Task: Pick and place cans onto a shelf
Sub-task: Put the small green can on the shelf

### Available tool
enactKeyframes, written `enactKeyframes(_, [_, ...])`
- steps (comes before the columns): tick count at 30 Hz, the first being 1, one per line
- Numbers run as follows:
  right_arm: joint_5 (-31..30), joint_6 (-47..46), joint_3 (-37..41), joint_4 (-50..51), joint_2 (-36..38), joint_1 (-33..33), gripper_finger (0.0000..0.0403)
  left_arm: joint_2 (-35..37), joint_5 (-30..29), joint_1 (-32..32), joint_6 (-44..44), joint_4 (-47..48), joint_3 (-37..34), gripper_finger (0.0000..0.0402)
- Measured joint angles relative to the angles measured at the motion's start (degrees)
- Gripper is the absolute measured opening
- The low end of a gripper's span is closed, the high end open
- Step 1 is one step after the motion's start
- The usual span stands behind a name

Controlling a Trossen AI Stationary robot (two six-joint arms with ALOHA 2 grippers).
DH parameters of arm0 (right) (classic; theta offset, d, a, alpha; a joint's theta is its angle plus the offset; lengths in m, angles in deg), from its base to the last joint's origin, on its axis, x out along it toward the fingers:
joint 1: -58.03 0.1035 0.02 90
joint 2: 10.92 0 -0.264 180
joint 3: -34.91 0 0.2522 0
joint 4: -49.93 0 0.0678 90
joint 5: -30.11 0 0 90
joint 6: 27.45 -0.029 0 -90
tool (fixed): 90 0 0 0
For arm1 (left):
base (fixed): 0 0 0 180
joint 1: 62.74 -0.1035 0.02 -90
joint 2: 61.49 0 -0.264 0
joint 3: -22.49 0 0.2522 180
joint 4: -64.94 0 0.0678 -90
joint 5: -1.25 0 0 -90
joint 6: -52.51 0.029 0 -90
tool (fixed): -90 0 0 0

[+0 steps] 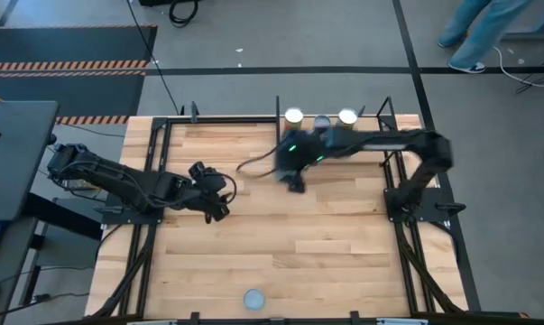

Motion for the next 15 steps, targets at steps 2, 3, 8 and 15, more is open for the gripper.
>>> enactKeyframes(2, [-1.9, 2.0, 0.0, 5.3, 5.0, -2.0, 0.0284, 0.0, 0.0, 0.0, 0.0, -1.4, 0.0, 0.0259])
enactKeyframes(3, [-2.6, 3.0, 0.0, 7.9, 7.5, -3.3, 0.0284, 0.0, 0.0, 0.0, 0.0, -2.1, 0.0, 0.0259])
enactKeyframes(8, [-3.8, 10.8, 0.0, 18.6, 17.8, -13.3, 0.0284, 0.0, 1.7, 0.0, -3.4, -8.0, 0.0, 0.0259])
enactKeyframes(15, [-4.2, 33.3, 0.0, 28.7, 21.9, -34.4, 0.0283, 0.0, 1.2, -0.2, -2.5, -18.4, 0.0, 0.0259])
